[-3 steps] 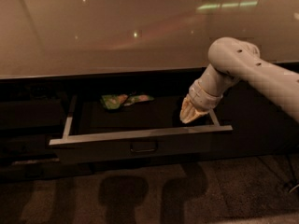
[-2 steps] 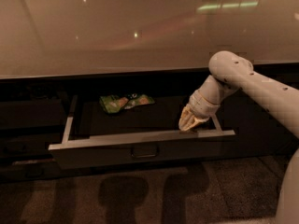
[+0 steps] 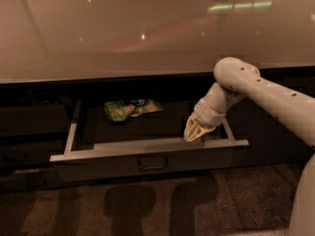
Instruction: Open top drawer
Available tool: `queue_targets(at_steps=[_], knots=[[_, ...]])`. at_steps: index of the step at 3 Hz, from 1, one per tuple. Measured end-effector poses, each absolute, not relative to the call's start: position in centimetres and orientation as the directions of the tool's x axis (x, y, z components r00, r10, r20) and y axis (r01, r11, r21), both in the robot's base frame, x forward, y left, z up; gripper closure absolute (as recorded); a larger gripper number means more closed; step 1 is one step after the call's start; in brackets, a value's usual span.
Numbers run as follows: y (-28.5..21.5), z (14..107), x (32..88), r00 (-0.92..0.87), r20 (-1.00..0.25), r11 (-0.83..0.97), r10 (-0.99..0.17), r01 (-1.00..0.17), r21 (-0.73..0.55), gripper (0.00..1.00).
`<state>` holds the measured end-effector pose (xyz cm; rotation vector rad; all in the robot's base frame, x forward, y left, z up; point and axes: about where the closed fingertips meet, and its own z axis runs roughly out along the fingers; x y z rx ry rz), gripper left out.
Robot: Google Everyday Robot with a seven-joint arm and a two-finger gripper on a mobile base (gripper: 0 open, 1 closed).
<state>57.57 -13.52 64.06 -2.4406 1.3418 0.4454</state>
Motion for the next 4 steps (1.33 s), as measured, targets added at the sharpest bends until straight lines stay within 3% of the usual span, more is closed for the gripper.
queue_targets(at_steps=[1, 2, 4], knots=[[-12.7, 63.6, 55.5, 0.525, -0.411, -0.519, -0.745, -0.844, -0.136, 1.00], [-12.7, 63.6, 55.6, 0.525, -0.411, -0.519, -0.745, -0.844, -0.136, 0.82], [-13.7, 62.0, 50.7, 0.482, -0.439, -0.461, -0.758, -0.872, -0.162, 0.35]])
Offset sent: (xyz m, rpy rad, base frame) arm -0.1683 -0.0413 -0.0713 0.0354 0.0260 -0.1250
